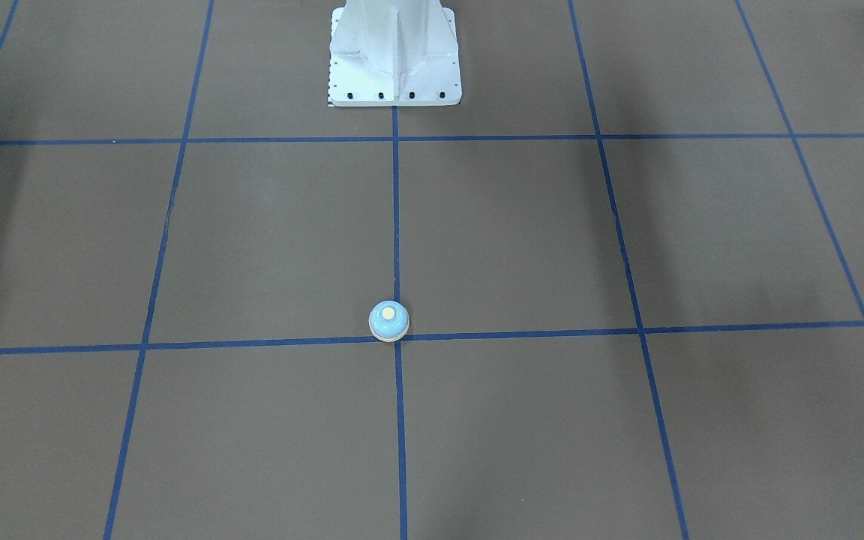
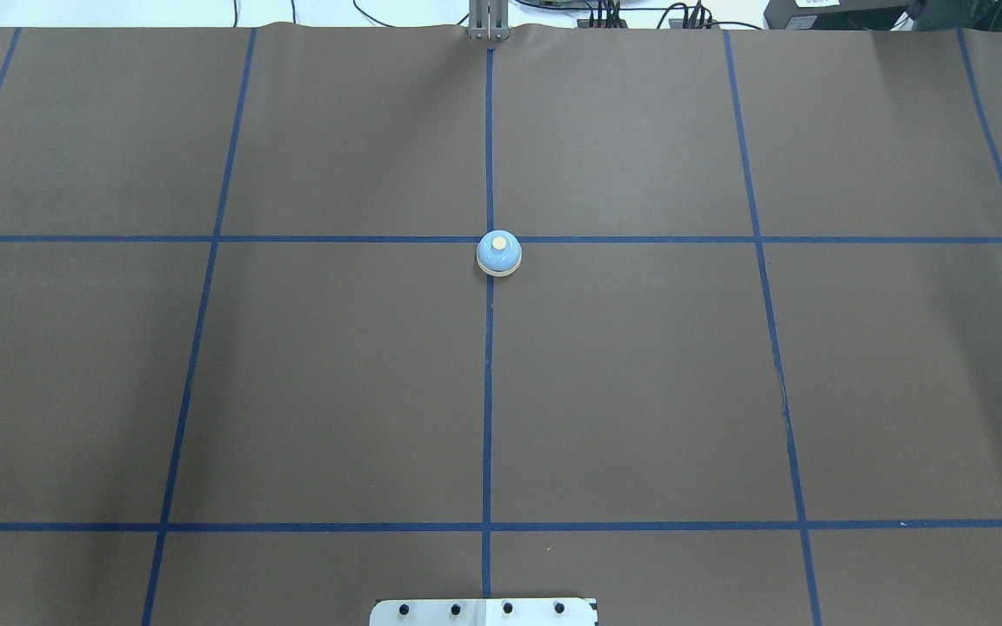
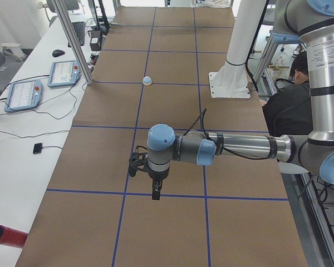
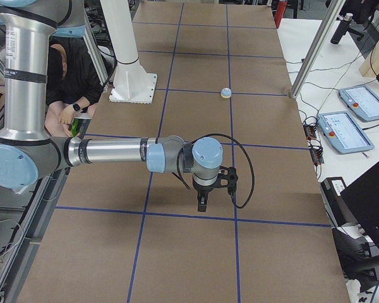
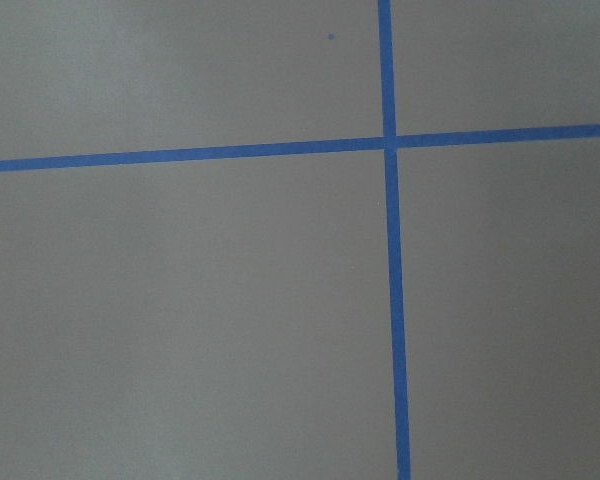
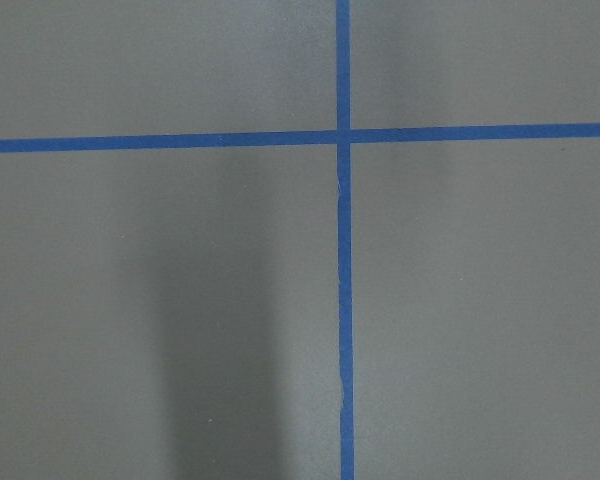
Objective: Place and press bell with both arms
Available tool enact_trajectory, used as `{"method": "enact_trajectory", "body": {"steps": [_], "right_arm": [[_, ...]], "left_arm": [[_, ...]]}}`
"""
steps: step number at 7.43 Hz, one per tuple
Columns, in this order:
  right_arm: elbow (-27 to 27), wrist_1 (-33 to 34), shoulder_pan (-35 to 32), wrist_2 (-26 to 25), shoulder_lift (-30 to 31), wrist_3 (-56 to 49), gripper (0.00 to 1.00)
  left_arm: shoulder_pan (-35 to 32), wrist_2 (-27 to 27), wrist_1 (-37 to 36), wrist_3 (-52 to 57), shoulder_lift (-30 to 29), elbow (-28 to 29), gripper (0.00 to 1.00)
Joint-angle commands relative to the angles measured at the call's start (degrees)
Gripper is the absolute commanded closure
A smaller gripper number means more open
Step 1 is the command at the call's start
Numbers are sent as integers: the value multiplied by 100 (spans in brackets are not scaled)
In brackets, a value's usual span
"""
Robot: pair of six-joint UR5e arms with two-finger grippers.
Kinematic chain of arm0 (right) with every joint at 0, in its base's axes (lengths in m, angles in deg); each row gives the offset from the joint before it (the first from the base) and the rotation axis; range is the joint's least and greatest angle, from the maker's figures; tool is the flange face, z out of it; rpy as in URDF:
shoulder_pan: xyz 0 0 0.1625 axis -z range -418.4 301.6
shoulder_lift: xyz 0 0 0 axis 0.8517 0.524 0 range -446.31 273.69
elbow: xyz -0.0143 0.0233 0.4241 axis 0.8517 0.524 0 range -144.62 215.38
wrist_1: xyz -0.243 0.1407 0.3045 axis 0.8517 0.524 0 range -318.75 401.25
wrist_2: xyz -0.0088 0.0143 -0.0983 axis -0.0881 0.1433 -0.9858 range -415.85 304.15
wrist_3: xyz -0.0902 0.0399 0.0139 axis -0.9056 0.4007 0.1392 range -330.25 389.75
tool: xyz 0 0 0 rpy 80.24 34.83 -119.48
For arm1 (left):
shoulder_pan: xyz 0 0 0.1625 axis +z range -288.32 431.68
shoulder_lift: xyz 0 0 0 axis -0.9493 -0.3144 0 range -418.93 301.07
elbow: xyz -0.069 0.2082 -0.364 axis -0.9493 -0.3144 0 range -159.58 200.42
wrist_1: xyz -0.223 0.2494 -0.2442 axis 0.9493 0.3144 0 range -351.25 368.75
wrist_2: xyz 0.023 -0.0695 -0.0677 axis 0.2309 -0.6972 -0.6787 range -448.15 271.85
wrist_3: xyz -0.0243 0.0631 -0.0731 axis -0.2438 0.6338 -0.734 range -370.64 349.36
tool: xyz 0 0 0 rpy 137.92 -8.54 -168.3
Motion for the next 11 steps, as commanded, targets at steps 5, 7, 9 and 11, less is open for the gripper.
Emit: {"method": "enact_trajectory", "body": {"steps": [5, 7, 9, 11], "right_arm": [[-18, -75, 0, 56, 1, -1, 0], [-80, -84, 0, 47, -8, -9, 0], [-80, -75, 0, 56, -8, -9, 0], [-80, -75, 0, 56, -8, -9, 0]], "left_arm": [[0, -23, 18, 1, -18, 56, 0], [0, -15, 27, 1, -27, 56, 0], [0, -6, 27, 1, -36, 73, 0], [0, -15, 54, 1, -62, 161, 0]]}}
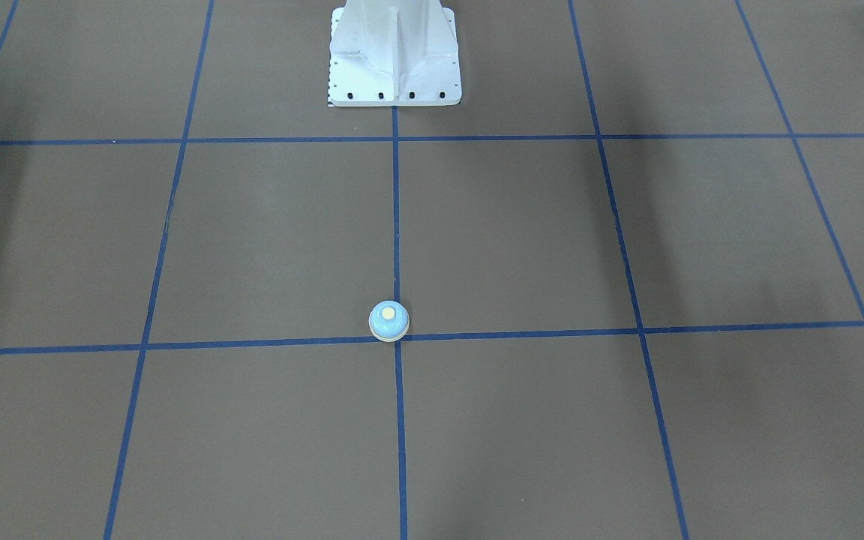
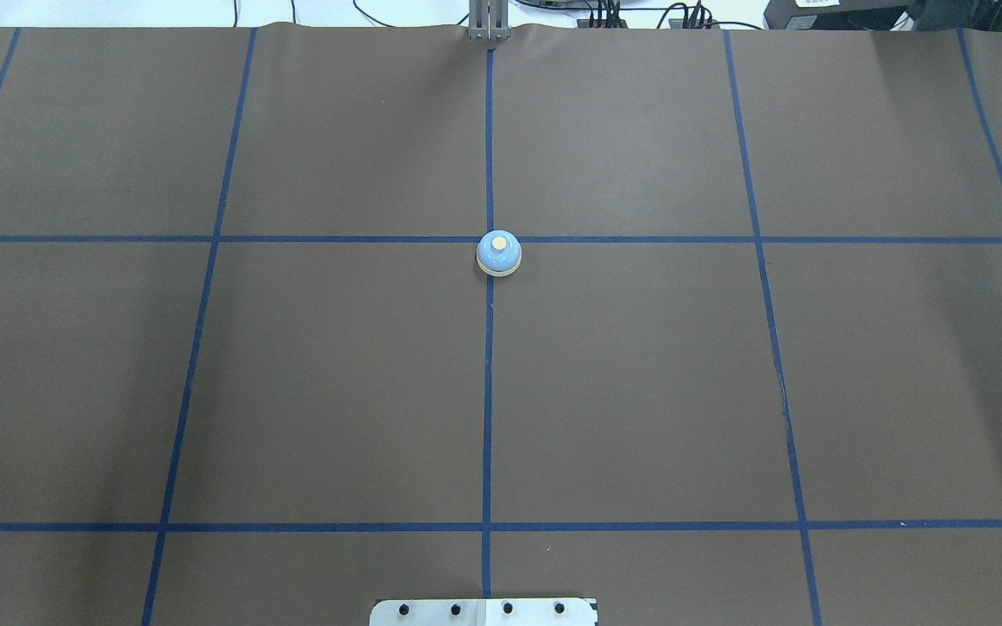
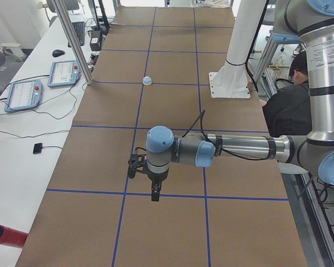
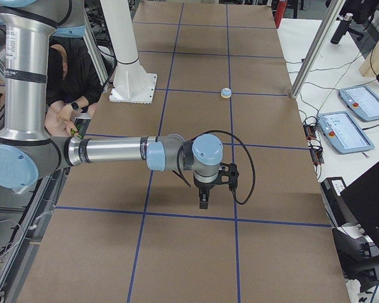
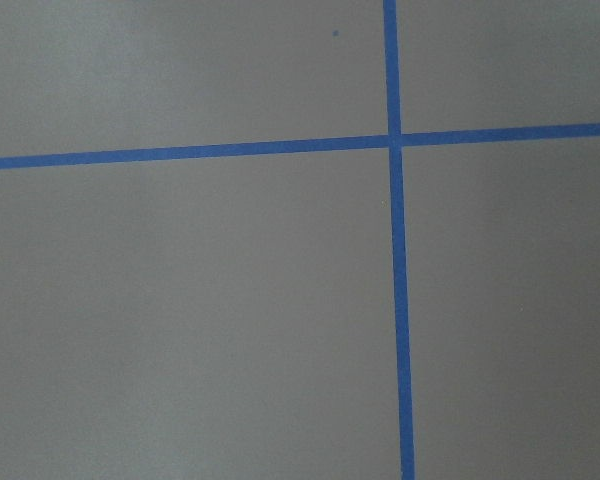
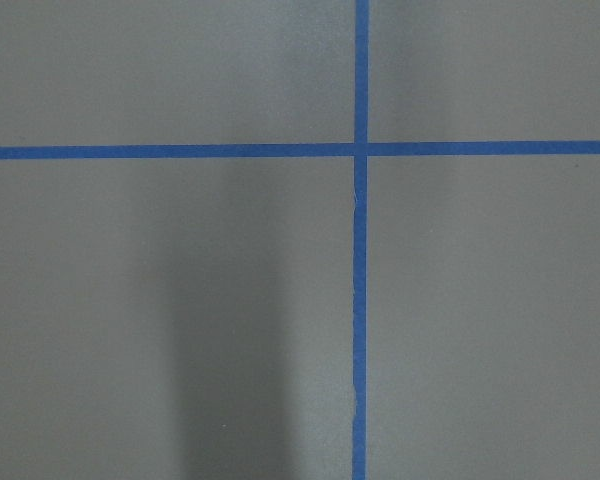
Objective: Place and press bell with both arms
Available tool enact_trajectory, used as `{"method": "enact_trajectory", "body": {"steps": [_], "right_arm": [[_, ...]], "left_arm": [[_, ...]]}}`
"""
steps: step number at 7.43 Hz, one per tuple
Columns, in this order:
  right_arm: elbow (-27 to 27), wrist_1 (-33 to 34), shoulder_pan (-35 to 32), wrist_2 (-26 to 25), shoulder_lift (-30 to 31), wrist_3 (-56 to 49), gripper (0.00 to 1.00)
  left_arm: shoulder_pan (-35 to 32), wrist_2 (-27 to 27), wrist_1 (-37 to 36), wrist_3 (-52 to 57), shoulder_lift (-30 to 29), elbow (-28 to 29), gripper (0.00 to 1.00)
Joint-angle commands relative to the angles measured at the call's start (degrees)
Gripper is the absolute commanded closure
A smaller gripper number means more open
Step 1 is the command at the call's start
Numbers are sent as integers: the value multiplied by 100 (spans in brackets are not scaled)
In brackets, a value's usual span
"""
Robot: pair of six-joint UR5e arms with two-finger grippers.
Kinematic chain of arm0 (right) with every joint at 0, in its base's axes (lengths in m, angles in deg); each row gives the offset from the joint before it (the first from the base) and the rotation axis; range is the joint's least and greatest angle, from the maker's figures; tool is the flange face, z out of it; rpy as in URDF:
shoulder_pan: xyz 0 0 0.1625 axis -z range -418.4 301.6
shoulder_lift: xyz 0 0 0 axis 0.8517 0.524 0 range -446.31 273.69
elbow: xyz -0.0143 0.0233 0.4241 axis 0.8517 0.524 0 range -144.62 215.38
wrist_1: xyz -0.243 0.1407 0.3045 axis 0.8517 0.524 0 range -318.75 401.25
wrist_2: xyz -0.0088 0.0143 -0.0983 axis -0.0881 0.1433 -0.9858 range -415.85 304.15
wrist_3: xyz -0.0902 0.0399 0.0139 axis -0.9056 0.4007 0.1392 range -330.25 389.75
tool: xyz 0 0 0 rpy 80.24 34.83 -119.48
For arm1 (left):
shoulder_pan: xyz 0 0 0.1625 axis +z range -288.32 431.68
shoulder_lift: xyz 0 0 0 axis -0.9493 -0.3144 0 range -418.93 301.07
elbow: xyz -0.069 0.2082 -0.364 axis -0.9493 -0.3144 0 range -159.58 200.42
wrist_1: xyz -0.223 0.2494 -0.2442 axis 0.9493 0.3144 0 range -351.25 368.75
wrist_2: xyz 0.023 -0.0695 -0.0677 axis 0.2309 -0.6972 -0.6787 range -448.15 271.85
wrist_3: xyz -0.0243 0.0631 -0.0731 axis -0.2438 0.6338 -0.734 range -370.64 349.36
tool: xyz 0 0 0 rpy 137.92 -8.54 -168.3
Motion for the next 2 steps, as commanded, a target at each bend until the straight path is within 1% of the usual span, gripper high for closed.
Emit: {"method": "enact_trajectory", "body": {"steps": [1, 2], "right_arm": [[1, 0, 0, 0, -9, 0, 0], [-8, -8, 0, 0, -9, 0, 0]], "left_arm": [[0, 6, 14, 0, -19, 31, 0], [0, -2, 14, 0, -19, 31, 0]]}}
